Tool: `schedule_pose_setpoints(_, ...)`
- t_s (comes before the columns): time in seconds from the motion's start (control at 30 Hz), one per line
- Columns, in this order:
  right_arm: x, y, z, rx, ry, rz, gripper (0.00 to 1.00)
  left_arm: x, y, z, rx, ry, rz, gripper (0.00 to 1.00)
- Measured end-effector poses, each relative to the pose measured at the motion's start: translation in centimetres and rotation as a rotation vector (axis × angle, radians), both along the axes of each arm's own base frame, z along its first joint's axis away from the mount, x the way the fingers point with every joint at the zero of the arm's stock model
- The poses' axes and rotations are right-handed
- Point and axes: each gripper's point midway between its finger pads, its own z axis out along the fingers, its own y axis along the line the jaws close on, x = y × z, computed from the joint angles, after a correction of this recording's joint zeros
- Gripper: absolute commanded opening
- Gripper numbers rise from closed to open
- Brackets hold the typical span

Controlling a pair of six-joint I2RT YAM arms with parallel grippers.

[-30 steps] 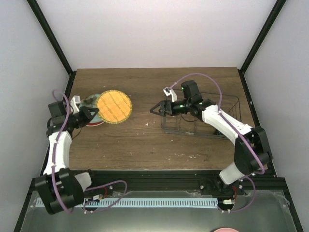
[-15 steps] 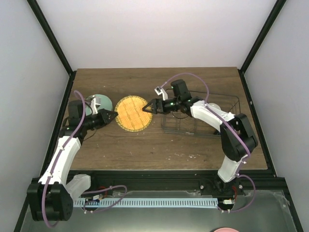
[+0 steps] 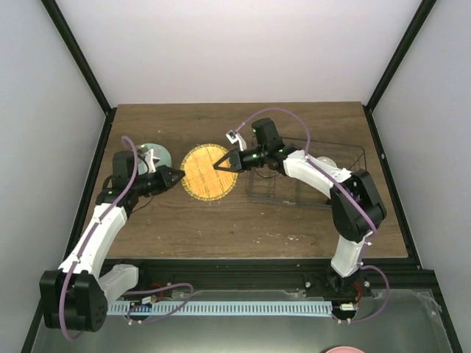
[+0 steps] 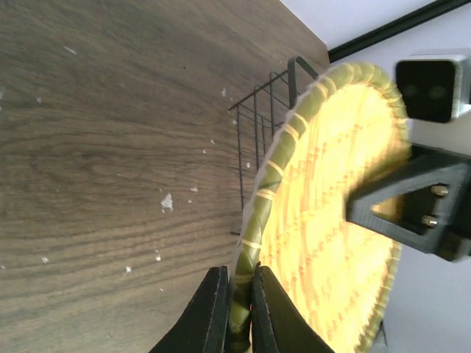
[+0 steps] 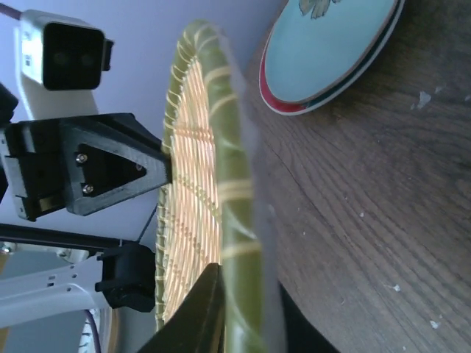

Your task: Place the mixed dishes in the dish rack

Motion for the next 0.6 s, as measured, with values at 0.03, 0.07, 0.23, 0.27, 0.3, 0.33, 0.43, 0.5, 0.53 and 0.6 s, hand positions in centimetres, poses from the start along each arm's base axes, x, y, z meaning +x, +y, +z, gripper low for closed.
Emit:
schedule_pose_setpoints(0.03, 0.0, 0.0, 0.6, 0.006, -0.003, 0.001, 0.01, 0.1, 0.0, -0.2, 0.005, 0.001, -0.001, 0.03)
schedule_pose_setpoints(0.07, 0.0, 0.0, 1.0, 0.008, -0.002, 0.0, 0.01, 0.2, 0.0, -0.3, 0.008, -0.002, -0.003, 0.08)
schedule_pose_setpoints(0.23, 0.2, -0.2, 1.6, -0.025, -0.064, -0.012, 0.01, 0.6, -0.2, -0.3, 0.001, -0.002, -0.006, 0.41)
schedule_pose_setpoints(0.27, 0.1, -0.2, 1.5, -0.039, -0.081, -0.014, 0.01, 0.6, -0.2, -0.5, 0.0, 0.007, -0.005, 0.47)
schedule_pose_setpoints(0.3, 0.1, -0.2, 1.4, -0.055, -0.094, -0.017, 0.01, 0.7, -0.2, -0.6, 0.003, 0.011, -0.005, 0.54)
schedule_pose_setpoints(0.33, 0.3, -0.4, 1.2, -0.083, -0.11, -0.028, 0.01, 0.7, -0.2, -0.6, 0.003, 0.018, 0.0, 0.61)
schedule_pose_setpoints(0.43, 0.9, -1.1, 0.8, -0.163, -0.165, -0.059, 0.01, 0.9, -0.1, -0.1, 0.02, -0.002, 0.004, 0.84)
schedule_pose_setpoints(0.5, 1.7, -2.1, 1.2, -0.227, -0.231, -0.087, 0.01, 1.0, 0.1, 0.6, 0.028, -0.013, 0.014, 0.91)
schedule_pose_setpoints(0.53, 2.0, -2.5, 1.5, -0.249, -0.262, -0.098, 0.01, 1.0, 0.2, 1.0, 0.032, -0.022, 0.019, 0.93)
schedule_pose_setpoints(0.6, 2.6, -4.0, 2.8, -0.302, -0.358, -0.128, 0.01, 1.0, 0.3, 1.9, 0.041, -0.042, 0.024, 0.96)
